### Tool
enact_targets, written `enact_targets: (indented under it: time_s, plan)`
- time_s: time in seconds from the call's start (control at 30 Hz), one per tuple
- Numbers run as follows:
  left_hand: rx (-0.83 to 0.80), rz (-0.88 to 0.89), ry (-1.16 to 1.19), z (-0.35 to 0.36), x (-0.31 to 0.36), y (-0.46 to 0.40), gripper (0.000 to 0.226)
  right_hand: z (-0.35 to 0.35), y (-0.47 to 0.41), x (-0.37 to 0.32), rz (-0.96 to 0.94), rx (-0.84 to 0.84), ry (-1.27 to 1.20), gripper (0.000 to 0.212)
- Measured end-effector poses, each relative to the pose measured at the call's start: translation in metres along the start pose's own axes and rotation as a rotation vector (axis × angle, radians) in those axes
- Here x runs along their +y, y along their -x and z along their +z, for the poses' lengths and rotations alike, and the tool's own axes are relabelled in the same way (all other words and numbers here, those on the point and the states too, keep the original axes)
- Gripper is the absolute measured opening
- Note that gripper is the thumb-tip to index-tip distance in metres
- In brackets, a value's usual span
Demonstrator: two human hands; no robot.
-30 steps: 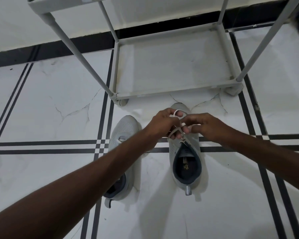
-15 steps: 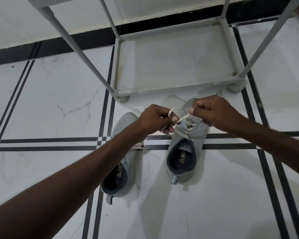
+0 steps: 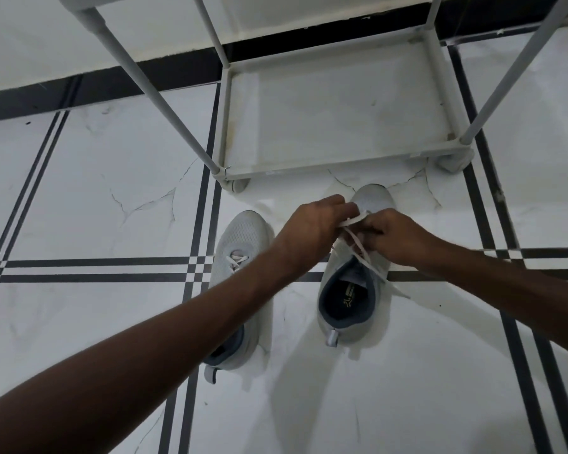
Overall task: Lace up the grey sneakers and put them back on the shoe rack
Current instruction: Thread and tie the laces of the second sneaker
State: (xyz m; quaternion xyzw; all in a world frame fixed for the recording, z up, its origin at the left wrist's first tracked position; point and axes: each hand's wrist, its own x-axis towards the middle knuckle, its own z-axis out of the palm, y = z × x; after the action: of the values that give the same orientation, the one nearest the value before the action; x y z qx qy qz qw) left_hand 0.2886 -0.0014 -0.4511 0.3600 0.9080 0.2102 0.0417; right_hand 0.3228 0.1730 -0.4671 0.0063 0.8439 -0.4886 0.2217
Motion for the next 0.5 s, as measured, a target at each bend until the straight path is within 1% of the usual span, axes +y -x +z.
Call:
enact_targets:
  time_s: [0.07,0.13,0.2,0.23,0.3,0.33,0.4,0.43,0.47,0.5]
  plan:
    - [0.065,-0.003,-0.012,0.005,0.005,0.003,0.014,-0.001,-0.003,-0.002,0.133,-0.095,-0.32,0.017]
    - [0.129,-0.034,0.001,0.008,0.008,0.005,0.011,-0.005,-0.005,-0.003,0.217,-0.121,-0.482,0.019]
    - [0.171,-0.101,0.016,0.009,0.008,0.006,0.007,-0.009,-0.005,-0.002,0.281,-0.051,-0.599,0.019]
    - [0.171,-0.152,0.023,0.008,0.006,0.007,0.008,-0.011,-0.005,-0.001,0.294,0.012,-0.643,0.019]
    - [0.127,-0.261,0.05,0.008,0.001,0.011,0.009,-0.016,-0.004,0.003,0.297,0.117,-0.704,0.027]
    - [0.104,-0.3,0.071,0.006,-0.001,0.013,0.009,-0.018,-0.003,0.006,0.302,0.14,-0.747,0.031]
    - [0.046,-0.334,0.107,0.004,-0.009,0.02,0.008,-0.026,0.002,0.014,0.333,0.111,-0.835,0.036]
    - [-0.006,-0.34,0.112,0.003,-0.015,0.025,0.008,-0.032,0.004,0.02,0.339,0.073,-0.813,0.039]
    - [-0.066,-0.357,0.112,0.001,-0.022,0.031,0.009,-0.04,0.007,0.026,0.331,0.035,-0.712,0.041]
    - [-0.123,-0.395,0.117,0.001,-0.031,0.036,0.011,-0.05,0.008,0.033,0.307,0.005,-0.507,0.043]
